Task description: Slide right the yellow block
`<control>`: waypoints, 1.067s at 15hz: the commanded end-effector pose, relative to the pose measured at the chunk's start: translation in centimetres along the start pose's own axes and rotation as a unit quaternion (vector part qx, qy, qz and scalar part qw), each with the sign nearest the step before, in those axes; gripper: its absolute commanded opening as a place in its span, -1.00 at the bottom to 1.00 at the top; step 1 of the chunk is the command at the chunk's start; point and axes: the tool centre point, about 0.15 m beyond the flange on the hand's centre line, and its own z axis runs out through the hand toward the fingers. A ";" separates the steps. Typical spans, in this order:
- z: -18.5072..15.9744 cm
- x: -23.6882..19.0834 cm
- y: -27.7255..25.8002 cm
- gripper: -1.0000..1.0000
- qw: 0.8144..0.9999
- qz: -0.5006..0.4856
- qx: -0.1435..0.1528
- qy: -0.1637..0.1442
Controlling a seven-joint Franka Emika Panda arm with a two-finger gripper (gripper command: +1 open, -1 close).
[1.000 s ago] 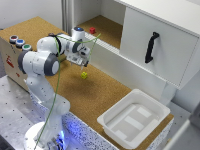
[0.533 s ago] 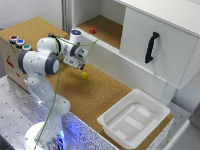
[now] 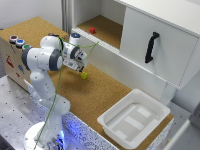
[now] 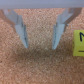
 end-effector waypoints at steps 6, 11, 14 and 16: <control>0.9 0.9 5.6 -1.00 0.998 0.046 -0.033 -0.013; 1.2 0.1 11.6 -1.00 0.994 0.090 -0.066 -0.020; -0.2 0.0 16.1 -1.00 0.988 0.124 -0.089 -0.011; -1.2 -0.4 19.0 -1.00 0.985 0.139 -0.106 -0.010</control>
